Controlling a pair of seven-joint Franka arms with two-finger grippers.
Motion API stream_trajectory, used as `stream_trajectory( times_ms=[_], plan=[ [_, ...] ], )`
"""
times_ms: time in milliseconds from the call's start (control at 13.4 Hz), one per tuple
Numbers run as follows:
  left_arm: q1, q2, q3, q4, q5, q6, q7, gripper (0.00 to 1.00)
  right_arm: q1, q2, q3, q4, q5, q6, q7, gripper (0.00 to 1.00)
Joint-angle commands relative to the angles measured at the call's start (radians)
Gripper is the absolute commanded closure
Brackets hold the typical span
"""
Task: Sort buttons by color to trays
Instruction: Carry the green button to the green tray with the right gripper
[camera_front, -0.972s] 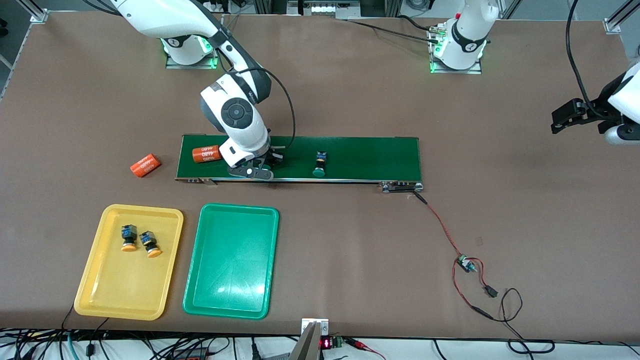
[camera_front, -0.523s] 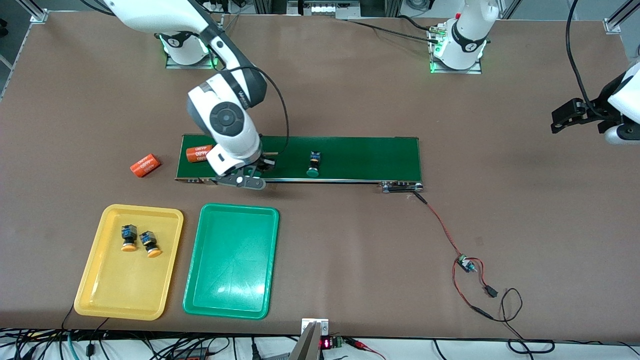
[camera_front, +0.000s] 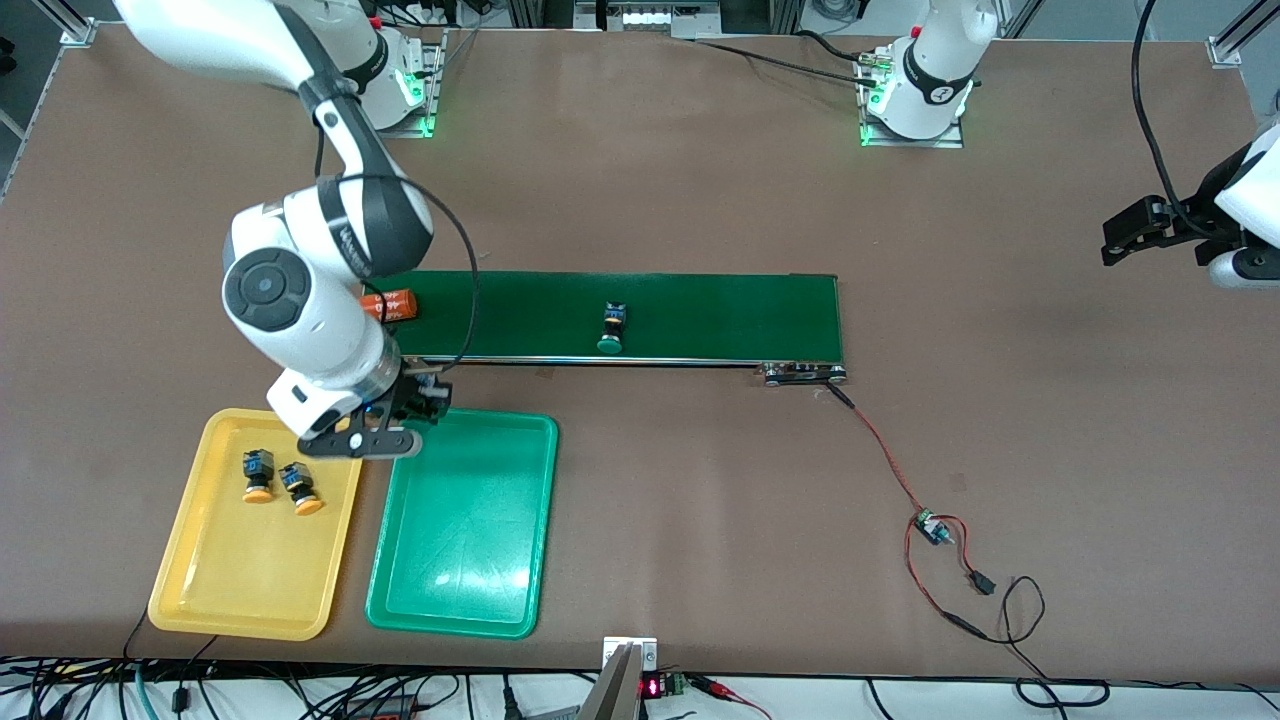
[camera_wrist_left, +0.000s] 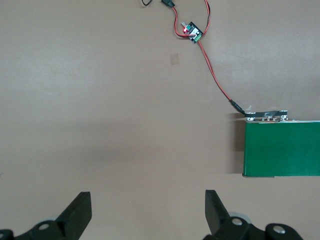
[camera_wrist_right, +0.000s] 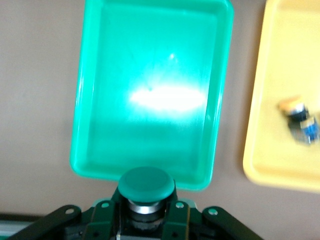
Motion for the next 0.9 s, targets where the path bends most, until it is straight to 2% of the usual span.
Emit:
stream_trajectory(
  times_ms=[0,299,523,598,673,748,822],
  plan=[
    [-0.003,0.0,0.001,0.021,-0.005,-0.026,-0.004,0.0,0.003,0.14,-0.042,0.059,0.01,0.117,-0.111,0.94],
    [-0.002,0.0,0.001,0.021,-0.008,-0.026,-0.004,0.0,0.011,0.244,-0.079,0.077,0.007,0.227,-0.156,0.94],
    [-0.002,0.0,0.001,0.021,-0.009,-0.026,-0.004,0.0,0.011,0.27,-0.081,0.083,0.007,0.271,-0.151,0.92],
    [-0.002,0.0,0.001,0.021,-0.009,-0.026,-0.004,0.0,0.012,0.272,-0.081,0.083,0.007,0.274,-0.148,0.81],
    [-0.002,0.0,0.001,0.021,-0.009,-0.026,-0.004,0.0,0.012,0.273,-0.081,0.082,0.007,0.276,-0.145,0.46],
    [-0.002,0.0,0.001,0.021,-0.009,-0.027,-0.004,0.0,0.011,0.274,-0.081,0.08,0.007,0.276,-0.139,0.2],
    [-0.002,0.0,0.001,0.021,-0.009,-0.029,-0.004,0.0,0.012,0.274,-0.081,0.079,0.01,0.276,-0.134,0.1]
  ],
)
